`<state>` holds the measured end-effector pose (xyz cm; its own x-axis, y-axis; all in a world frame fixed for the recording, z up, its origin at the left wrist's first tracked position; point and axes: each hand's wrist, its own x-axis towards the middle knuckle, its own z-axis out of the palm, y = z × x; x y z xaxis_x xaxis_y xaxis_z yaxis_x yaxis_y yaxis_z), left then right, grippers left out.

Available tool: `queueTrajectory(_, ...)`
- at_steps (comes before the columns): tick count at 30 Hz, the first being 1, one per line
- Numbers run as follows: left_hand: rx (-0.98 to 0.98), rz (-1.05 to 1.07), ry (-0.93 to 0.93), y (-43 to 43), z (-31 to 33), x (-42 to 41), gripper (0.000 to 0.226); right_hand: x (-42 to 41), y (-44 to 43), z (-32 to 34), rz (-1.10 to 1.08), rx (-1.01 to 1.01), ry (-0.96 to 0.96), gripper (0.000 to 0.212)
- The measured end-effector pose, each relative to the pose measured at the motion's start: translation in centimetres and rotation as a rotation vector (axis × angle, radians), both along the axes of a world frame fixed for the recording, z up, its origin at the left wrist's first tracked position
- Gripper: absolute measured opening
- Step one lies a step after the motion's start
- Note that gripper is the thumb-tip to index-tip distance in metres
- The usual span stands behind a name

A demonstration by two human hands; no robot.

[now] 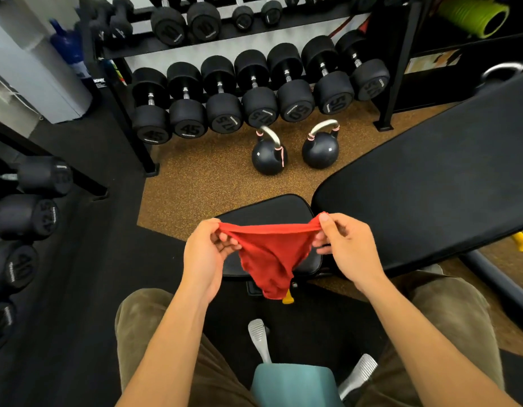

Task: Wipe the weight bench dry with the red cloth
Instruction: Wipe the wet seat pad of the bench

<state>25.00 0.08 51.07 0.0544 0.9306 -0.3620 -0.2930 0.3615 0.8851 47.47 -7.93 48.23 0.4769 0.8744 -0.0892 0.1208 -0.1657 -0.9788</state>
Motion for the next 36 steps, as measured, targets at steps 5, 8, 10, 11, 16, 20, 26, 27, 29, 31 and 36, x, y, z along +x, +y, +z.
queueTrajectory(5,0.131,-0.040,0.179,1.7,0.2,-1.6,0.022,1.4,2.0,0.7,-0.029,-0.034,-0.187,0.025)
queueTrajectory(8,0.189,-0.060,0.243,2.1,0.7,-2.3,0.020,2.0,3.2,1.1,0.111,-0.007,-0.146,0.040)
queueTrajectory(10,0.210,-0.057,0.253,2.1,1.3,-2.6,0.020,2.0,3.6,2.1,0.170,-0.003,-0.190,0.050)
queueTrajectory(11,0.223,-0.054,0.265,2.2,1.6,-2.8,0.021,2.1,3.7,2.9,0.187,-0.008,-0.203,0.050)
queueTrajectory(16,0.298,-0.061,0.325,2.2,3.9,-4.5,0.022,4.1,3.7,7.1,0.426,-0.068,-0.164,0.012)
queueTrajectory(20,0.306,-0.096,0.292,2.8,5.0,-5.5,0.022,6.9,4.3,8.4,0.704,-0.183,-0.150,0.040)
queueTrajectory(26,0.157,-0.186,0.397,5.9,1.1,-5.1,0.022,7.3,7.5,5.0,0.612,-0.203,-0.276,0.051)
queueTrajectory(27,0.126,-0.190,0.419,6.5,0.0,-4.9,0.022,7.1,8.1,3.7,0.576,-0.204,-0.296,0.050)
queueTrajectory(29,0.079,-0.175,0.451,7.8,-2.1,-4.6,0.023,6.9,9.4,0.9,0.513,-0.201,-0.328,0.047)
queueTrajectory(31,0.052,-0.141,0.460,9.0,-4.2,-4.1,0.023,6.5,10.7,-1.4,0.458,-0.191,-0.354,0.044)
queueTrajectory(36,-0.053,0.012,0.473,11.8,-9.3,-2.5,0.019,5.3,13.5,-5.5,0.446,-0.175,-0.403,0.054)
